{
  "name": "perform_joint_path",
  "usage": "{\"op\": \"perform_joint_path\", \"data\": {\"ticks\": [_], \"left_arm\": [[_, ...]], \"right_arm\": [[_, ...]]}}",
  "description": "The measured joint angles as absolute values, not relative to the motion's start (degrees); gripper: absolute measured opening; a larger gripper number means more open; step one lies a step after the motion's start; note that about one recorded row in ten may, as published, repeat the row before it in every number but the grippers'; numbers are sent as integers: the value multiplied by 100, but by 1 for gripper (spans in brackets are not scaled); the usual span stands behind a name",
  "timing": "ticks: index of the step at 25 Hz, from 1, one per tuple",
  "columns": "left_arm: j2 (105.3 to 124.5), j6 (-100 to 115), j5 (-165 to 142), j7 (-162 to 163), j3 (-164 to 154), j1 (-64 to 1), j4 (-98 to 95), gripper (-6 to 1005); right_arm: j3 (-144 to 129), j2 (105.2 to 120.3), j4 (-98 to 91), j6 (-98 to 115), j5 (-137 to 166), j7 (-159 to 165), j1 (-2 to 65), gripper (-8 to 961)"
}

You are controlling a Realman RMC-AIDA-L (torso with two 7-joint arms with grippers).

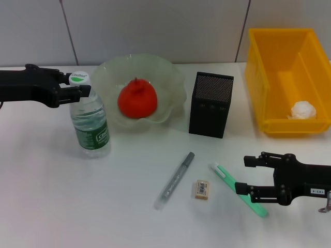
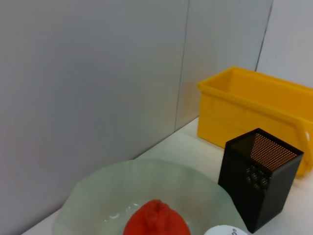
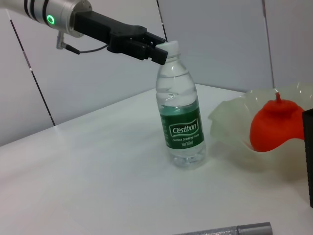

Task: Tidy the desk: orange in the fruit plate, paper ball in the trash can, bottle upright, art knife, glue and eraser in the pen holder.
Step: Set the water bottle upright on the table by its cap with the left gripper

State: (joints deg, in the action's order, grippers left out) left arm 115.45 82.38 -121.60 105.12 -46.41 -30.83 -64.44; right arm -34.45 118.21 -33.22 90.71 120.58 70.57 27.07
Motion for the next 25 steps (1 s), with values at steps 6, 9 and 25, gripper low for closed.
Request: {"op": "perform_joint_path", "data": {"ticks": [6, 9, 25], "left_arm": [[11544, 8121, -12165, 10468, -4641, -3084, -6376, 447], [11534, 8071, -12167, 10438, -4640, -3081, -6346, 447], [11556, 7919, -12148, 10362, -4641, -3000, -6345, 448]], "right_arm": [[-3445, 11821, -3320, 9071, 12058, 7057, 2707, 800], [-3445, 11821, -3320, 9071, 12058, 7057, 2695, 800], [-3445, 11830, -3322, 9070, 12058, 7058, 2699, 800]]}}
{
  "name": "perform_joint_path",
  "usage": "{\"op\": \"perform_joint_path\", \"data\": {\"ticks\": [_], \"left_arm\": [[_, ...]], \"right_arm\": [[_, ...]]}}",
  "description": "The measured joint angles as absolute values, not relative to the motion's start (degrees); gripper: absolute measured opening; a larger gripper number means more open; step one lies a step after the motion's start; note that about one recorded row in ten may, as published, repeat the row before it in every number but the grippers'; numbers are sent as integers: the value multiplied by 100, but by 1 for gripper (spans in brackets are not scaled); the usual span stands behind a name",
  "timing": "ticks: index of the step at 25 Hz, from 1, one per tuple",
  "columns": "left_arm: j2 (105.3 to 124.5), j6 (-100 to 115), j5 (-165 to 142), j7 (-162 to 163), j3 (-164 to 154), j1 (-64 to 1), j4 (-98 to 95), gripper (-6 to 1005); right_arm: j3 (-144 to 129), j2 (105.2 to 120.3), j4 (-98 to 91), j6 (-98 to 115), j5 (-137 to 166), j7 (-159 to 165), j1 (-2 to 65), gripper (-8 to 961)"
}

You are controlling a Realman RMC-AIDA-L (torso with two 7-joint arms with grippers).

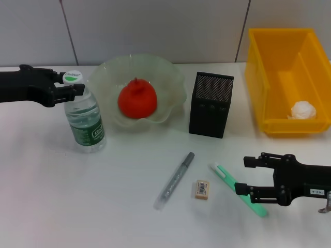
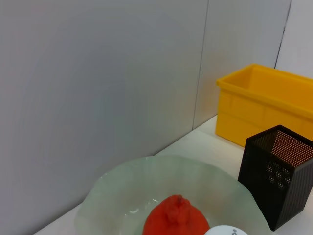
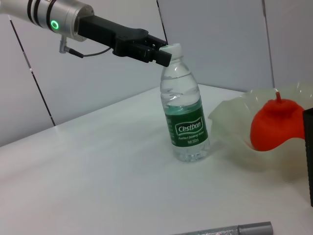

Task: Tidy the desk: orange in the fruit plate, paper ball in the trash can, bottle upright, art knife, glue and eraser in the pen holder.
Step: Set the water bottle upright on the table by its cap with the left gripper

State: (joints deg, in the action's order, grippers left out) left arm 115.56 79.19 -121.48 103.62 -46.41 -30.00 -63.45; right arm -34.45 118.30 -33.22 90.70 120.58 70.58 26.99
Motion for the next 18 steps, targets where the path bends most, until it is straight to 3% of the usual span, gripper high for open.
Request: {"op": "perform_joint_path", "data": {"ticks": [13, 18], "left_arm": [[11606, 7847, -12136, 10340, -4640, -2972, -6395, 449], [11607, 7857, -12136, 10340, -4641, -2967, -6399, 587]], "right_arm": [[-3445, 11830, -3322, 9070, 12058, 7076, 2707, 800], [-3445, 11830, -3322, 9070, 12059, 7086, 2707, 799]]}}
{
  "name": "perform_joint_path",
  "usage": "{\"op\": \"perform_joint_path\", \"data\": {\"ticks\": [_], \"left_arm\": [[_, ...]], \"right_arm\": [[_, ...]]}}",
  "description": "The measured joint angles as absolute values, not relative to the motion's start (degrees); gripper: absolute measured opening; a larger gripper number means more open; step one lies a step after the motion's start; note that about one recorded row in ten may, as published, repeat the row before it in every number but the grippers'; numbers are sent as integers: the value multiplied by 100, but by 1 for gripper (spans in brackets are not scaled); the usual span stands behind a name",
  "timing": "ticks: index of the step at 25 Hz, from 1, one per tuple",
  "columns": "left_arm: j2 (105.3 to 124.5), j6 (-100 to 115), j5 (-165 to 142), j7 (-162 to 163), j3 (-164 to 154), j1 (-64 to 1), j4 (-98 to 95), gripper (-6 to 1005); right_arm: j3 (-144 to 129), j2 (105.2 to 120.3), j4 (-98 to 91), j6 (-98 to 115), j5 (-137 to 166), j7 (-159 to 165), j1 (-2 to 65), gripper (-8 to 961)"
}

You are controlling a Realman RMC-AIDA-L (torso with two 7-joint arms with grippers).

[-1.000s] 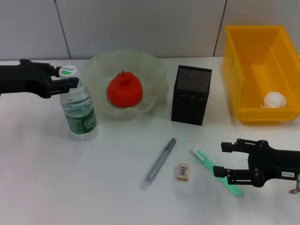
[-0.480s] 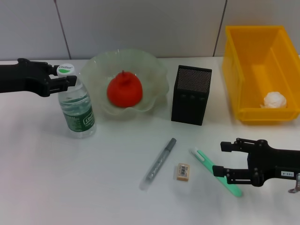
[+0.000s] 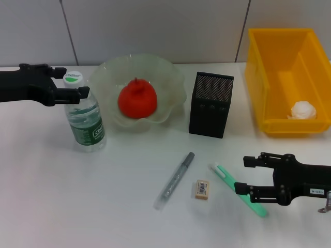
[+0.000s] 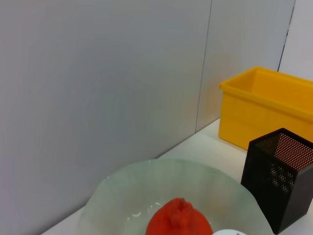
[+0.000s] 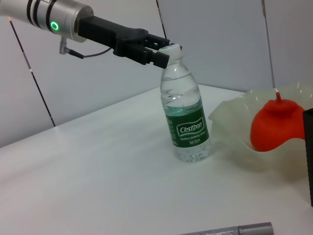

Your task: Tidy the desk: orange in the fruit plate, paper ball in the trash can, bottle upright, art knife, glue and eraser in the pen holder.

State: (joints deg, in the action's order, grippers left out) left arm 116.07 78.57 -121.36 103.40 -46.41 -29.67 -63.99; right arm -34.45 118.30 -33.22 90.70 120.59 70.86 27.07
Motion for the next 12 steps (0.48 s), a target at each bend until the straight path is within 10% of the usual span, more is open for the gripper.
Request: {"op": "perform_joint_path", "data": {"ticks": [5, 12], "left_arm": [[11589, 7886, -11955, 10348, -4619, -2952, -6414, 864], [11366, 8989, -10103, 10206, -3923, -2935, -6002, 868]], "right_arm": [[-3445, 11830, -3322, 9070, 12059, 7086, 2707, 799], [-3445, 11823, -3323, 9070, 12001, 7084, 2711, 799]]}}
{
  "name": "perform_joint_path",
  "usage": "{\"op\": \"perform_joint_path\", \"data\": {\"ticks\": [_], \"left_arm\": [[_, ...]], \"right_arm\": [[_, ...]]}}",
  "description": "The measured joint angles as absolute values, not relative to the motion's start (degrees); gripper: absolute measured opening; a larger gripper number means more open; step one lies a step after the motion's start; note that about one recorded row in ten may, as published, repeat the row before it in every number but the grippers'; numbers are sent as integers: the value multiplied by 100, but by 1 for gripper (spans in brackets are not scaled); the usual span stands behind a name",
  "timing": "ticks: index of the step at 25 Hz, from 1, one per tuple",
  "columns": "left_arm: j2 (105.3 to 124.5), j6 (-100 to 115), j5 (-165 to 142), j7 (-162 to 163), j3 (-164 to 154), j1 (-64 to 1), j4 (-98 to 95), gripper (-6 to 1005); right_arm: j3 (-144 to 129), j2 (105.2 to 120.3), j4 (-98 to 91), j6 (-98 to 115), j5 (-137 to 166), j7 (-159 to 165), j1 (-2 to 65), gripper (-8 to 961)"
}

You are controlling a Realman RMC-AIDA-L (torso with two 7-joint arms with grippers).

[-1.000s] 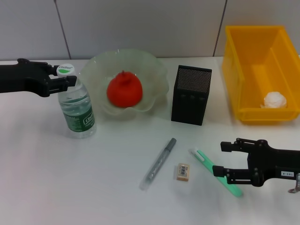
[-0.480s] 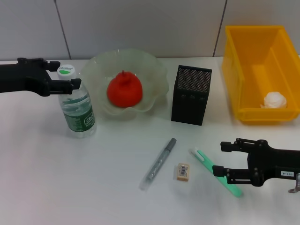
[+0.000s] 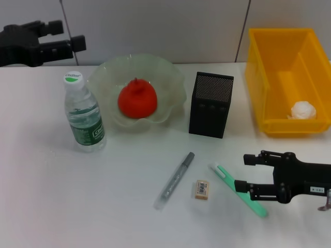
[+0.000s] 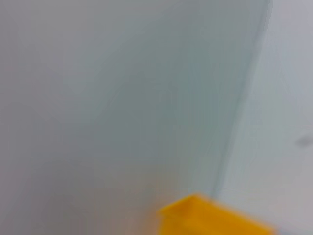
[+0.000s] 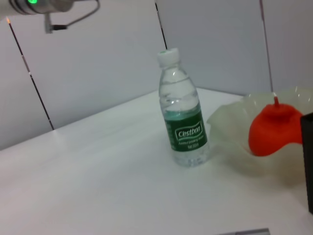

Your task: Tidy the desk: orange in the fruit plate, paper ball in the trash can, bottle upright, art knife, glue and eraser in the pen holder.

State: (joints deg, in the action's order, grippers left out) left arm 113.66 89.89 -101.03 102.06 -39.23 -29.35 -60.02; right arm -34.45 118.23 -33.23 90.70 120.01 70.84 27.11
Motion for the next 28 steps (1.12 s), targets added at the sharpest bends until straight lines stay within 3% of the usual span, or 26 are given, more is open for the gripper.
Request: {"op": "perform_joint_path", "data": {"ticks": [3, 8, 15, 23, 28], "left_arm": [[11218, 9978, -9456, 10025, -3937, -2946, -5461, 868], [11248, 10544, -9364, 9753, -3950, -2968, -5059, 868], [11519, 10549, -9431, 7146, -4897, -2727, -3262, 868], [11784, 9314, -10646, 5896, -5079, -2566, -2836, 868], [11806, 9211, -10794, 5741, -5080, -2552, -2831, 868]], "right_arm": [[-3446, 11810, -3322, 9096, 11813, 7072, 2722, 799], [-3438, 11787, -3336, 9181, 11617, 7086, 2744, 799], [-3419, 11761, -3347, 9321, 11387, 7162, 2790, 799], [-3450, 11758, -3689, 9511, 11385, 7677, 2854, 799], [-3699, 11717, -4264, 9750, 11492, 8570, 2965, 798]]}}
